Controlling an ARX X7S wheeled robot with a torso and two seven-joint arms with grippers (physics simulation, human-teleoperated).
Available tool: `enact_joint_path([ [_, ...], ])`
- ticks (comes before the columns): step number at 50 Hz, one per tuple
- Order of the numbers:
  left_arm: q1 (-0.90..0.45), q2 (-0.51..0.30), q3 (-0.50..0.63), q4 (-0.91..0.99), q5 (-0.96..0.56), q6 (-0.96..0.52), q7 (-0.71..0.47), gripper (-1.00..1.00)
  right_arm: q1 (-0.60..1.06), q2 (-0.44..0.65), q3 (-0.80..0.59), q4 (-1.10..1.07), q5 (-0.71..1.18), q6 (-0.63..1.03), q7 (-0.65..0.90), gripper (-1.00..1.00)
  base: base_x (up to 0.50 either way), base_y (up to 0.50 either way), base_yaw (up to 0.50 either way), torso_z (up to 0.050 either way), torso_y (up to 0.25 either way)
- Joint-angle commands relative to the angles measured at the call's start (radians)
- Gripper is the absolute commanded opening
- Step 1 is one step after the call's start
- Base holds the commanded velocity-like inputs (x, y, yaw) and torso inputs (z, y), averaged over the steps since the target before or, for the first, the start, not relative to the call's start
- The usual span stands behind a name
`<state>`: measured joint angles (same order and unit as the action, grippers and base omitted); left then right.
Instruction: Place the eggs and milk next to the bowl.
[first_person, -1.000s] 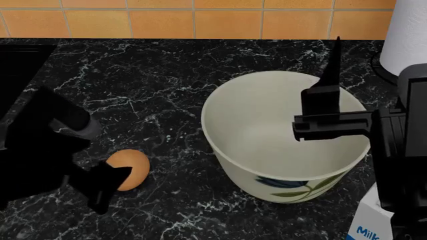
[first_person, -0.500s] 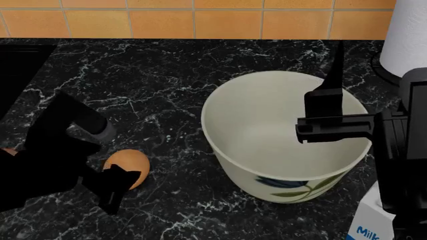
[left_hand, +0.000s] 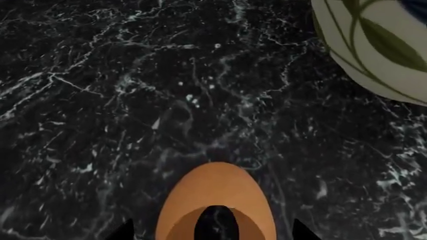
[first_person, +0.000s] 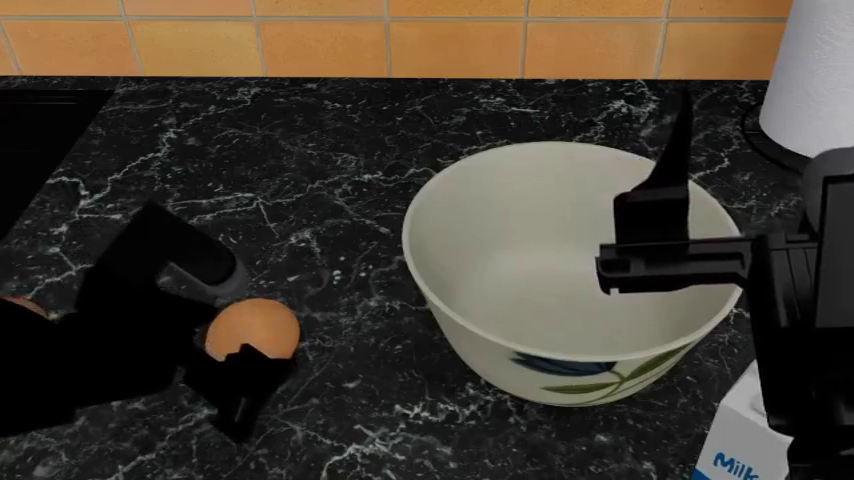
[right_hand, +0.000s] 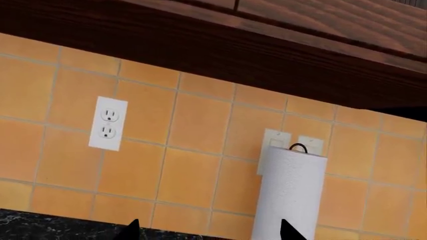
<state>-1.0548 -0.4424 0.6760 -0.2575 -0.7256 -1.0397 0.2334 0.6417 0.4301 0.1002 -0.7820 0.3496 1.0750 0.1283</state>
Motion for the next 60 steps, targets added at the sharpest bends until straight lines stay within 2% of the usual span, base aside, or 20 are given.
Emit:
enact_joint_path([
  [1, -0.001, 0.011, 0.016, -0.03, 0.012, 0.016, 0.01, 1.0, -0.009, 0.004, 0.001, 0.002, 0.001, -0.006, 0.003, 1.0, 0.0, 0.0, 0.0, 0.0, 0.0],
  [9, -0.006, 0.016, 0.022, -0.036, 0.016, 0.025, 0.015, 1.0, -0.01, 0.005, 0.0, 0.009, 0.003, -0.011, 0.003, 1.0, 0.0, 0.0, 0.0, 0.0, 0.0],
  [10, -0.006, 0.016, 0.022, -0.036, 0.016, 0.025, 0.015, -1.0, -0.009, 0.005, -0.001, 0.009, 0.003, -0.01, 0.004, 1.0, 0.0, 0.0, 0.0, 0.0, 0.0],
  [26, -0.005, 0.009, 0.032, -0.002, 0.009, 0.03, 0.028, -1.0, -0.005, 0.014, 0.007, 0.002, 0.012, 0.003, 0.007, 1.0, 0.0, 0.0, 0.0, 0.0, 0.0],
  [38, -0.008, -0.024, 0.019, 0.224, -0.093, -0.073, 0.032, -1.0, -0.003, 0.016, 0.009, -0.009, 0.02, 0.012, 0.011, 1.0, 0.0, 0.0, 0.0, 0.0, 0.0],
  [45, -0.02, -0.005, 0.022, 0.298, -0.131, -0.115, 0.019, -1.0, -0.002, 0.017, 0.019, -0.02, 0.027, 0.023, 0.014, 1.0, 0.0, 0.0, 0.0, 0.0, 0.0],
  [60, -0.032, 0.062, 0.055, 0.316, -0.145, -0.13, 0.011, -1.0, -0.005, 0.02, 0.023, -0.025, 0.035, 0.025, 0.018, 1.0, 0.0, 0.0, 0.0, 0.0, 0.0],
])
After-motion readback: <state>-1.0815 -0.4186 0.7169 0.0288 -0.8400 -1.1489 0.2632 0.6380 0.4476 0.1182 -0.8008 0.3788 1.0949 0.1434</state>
